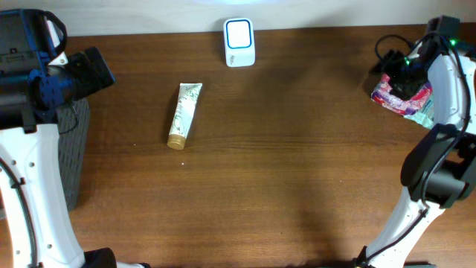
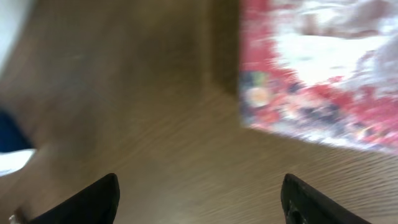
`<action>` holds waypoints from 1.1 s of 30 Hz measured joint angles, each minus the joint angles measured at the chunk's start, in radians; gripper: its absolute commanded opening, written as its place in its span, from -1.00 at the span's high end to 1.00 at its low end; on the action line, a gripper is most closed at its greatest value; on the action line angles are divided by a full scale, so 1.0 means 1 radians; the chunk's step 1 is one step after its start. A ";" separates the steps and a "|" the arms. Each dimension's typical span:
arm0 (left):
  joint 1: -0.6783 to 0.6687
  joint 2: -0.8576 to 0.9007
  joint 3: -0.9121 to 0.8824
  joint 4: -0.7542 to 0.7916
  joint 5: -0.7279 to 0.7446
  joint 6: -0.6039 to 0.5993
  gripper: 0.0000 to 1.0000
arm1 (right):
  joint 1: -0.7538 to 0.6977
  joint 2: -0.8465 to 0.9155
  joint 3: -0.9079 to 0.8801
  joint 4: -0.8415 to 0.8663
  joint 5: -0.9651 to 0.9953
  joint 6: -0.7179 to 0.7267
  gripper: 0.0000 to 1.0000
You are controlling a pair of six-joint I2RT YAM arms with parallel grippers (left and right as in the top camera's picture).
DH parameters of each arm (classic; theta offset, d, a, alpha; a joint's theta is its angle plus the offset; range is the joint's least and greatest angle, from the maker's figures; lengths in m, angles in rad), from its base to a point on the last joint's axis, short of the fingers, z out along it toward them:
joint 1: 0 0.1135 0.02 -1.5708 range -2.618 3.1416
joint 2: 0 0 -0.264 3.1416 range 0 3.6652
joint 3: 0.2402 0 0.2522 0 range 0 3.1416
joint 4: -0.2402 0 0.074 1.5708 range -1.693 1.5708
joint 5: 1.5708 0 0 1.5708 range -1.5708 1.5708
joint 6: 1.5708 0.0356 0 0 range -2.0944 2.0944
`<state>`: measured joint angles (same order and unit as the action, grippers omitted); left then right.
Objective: Scan the item barcode
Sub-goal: 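Carry the red-purple bag to the far right and release it, then reach the right gripper to the Pantene tube and grasp it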
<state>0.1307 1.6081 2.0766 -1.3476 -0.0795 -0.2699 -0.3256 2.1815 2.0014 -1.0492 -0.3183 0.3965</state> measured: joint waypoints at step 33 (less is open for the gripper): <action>0.000 0.000 0.000 0.000 0.000 0.000 -0.98 | 0.880 0.181 0.022 -0.287 0.160 0.134 -0.05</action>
<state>0.1307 1.6081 2.0766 -1.3472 -0.0795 -0.2699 0.5545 2.3627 2.0232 -1.3361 -0.1585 0.5301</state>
